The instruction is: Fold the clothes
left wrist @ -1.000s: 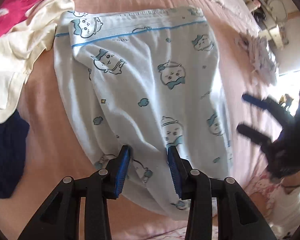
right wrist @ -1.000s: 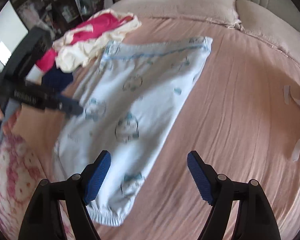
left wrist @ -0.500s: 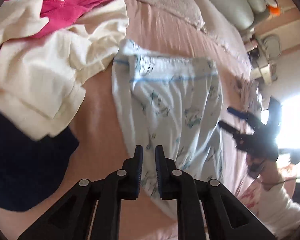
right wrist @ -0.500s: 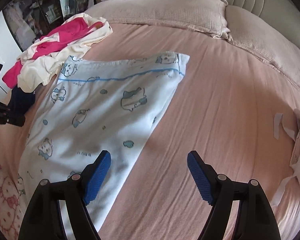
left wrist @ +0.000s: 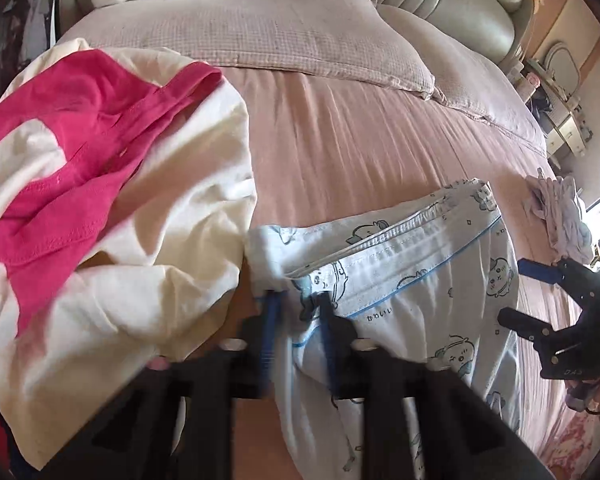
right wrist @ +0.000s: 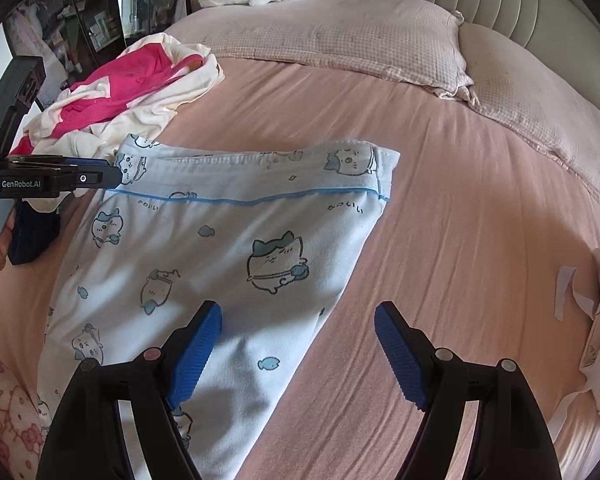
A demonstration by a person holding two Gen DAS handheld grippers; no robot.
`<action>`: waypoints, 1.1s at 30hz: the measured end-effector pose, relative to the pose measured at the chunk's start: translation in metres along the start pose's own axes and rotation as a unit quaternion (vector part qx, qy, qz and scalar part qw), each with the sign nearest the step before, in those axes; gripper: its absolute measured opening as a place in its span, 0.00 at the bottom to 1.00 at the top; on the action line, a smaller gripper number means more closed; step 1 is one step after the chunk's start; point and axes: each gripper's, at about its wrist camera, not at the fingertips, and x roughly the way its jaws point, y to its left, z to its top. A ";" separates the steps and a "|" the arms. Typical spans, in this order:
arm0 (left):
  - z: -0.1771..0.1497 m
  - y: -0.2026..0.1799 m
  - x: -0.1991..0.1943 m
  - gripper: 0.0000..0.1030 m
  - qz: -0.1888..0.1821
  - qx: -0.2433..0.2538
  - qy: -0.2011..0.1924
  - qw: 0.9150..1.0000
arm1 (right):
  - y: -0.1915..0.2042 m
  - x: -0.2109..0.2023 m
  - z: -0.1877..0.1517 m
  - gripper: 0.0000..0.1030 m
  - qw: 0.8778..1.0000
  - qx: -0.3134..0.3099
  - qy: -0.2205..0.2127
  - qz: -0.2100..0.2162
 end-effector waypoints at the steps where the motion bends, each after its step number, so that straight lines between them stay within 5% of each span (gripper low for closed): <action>1: -0.001 -0.003 0.003 0.05 -0.001 0.006 -0.001 1.000 | -0.001 0.002 0.003 0.77 1.000 0.004 -0.002 -0.003; 5: -0.006 0.001 -0.003 0.05 0.021 0.011 -0.012 1.000 | -0.004 0.009 0.022 0.77 1.000 0.008 -0.024 -0.019; 9: -0.007 0.015 -0.016 0.05 0.101 0.017 -0.033 0.994 | 0.004 0.025 0.043 0.77 0.996 -0.022 -0.038 -0.072; 12: -0.005 0.029 -0.031 0.05 0.075 -0.012 -0.049 0.996 | -0.002 0.037 0.051 0.77 0.995 0.001 -0.035 -0.092; 15: -0.002 0.037 -0.032 0.06 -0.061 -0.071 -0.022 0.995 | -0.013 0.024 0.054 0.77 0.994 0.051 -0.065 -0.071; 16: -0.004 0.035 -0.028 0.06 -0.072 -0.076 -0.012 0.994 | -0.014 0.021 0.055 0.77 0.994 0.054 -0.066 -0.061; 21: -0.007 0.022 0.001 0.08 -0.031 -0.072 0.030 0.996 | -0.010 0.030 0.052 0.77 0.997 0.018 -0.032 -0.075; 29: -0.008 0.019 -0.002 0.13 0.004 -0.074 0.012 0.997 | -0.010 0.030 0.050 0.77 0.997 0.007 -0.032 -0.066; 31: -0.009 0.019 0.001 0.18 0.001 -0.083 0.008 0.997 | -0.013 0.026 0.052 0.77 0.997 0.012 -0.036 -0.061; 33: -0.008 0.014 0.007 0.33 -0.004 -0.072 0.010 0.997 | -0.018 0.025 0.051 0.77 0.998 0.027 -0.032 -0.048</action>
